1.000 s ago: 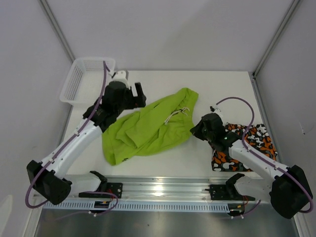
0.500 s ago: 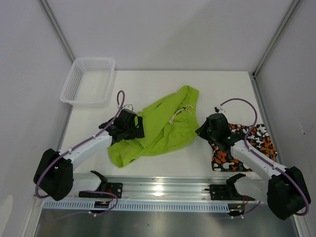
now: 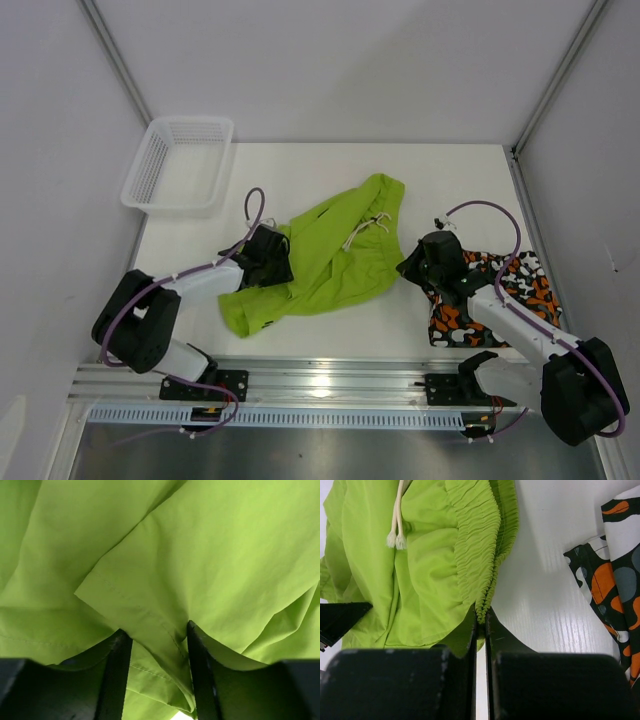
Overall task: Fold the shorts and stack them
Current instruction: Flatten the shorts out
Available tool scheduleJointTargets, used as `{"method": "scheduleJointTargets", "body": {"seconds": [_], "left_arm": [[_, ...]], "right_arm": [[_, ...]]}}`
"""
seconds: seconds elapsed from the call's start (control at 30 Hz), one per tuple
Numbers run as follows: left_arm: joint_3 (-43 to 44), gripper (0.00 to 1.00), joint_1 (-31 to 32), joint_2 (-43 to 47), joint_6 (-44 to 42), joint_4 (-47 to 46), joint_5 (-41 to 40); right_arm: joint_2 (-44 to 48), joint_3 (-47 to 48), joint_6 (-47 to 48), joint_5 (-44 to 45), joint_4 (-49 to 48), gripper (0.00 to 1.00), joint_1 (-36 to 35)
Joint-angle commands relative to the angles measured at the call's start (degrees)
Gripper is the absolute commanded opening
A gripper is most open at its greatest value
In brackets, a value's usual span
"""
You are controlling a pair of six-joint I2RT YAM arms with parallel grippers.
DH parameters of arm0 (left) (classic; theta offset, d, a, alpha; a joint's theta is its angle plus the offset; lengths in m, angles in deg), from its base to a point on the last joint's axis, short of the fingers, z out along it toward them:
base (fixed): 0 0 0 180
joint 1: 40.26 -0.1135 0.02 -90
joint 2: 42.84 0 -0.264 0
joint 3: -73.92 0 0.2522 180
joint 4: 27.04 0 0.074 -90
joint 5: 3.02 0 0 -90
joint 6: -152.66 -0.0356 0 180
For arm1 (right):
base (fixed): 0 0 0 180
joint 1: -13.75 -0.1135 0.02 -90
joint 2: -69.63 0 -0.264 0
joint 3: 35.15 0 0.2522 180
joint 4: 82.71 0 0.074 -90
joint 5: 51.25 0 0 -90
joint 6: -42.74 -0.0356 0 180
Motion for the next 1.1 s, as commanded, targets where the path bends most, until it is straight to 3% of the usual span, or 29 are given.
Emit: {"method": "scheduleJointTargets", "body": {"seconds": [0.0, 0.17, 0.33, 0.43, 0.5, 0.53, 0.8, 1.07], "left_arm": [[1.1, 0.49, -0.2, 2.4, 2.2, -1.1, -3.9], [4.9, 0.49, -0.2, 5.7, 1.9, 7.7, -14.0], [6.3, 0.43, -0.2, 6.6, 1.8, 9.7, -18.3], [6.2, 0.05, -0.4, 6.3, 1.8, 9.1, -19.4], [6.4, 0.00, -1.0, 5.0, 1.6, 8.6, -18.2], [6.7, 0.01, -1.3, 4.3, 1.3, 8.8, -17.1], [1.4, 0.47, -1.5, 6.2, 2.4, 3.8, -12.0], [1.0, 0.50, -2.9, 4.6, 2.1, 2.0, -9.5]], "right_arm": [[1.4, -0.4, 1.1, -0.4, -1.9, 0.00, 0.2], [1.9, -0.9, 1.5, 0.1, -1.4, 0.00, 0.2], [2.5, -1.9, 1.3, -0.4, -1.6, 0.00, 0.2], [2.5, -2.1, 1.3, -0.6, -1.6, 0.00, 0.2], [2.6, -2.2, 1.3, -0.7, -1.5, 0.00, 0.3], [2.7, -2.3, 1.3, -0.9, -1.5, 0.00, 0.3], [2.9, -2.4, 1.2, -1.1, -1.5, 0.00, 0.2], [3.4, -2.9, 1.1, -1.4, -1.8, 0.00, 0.3]]}}
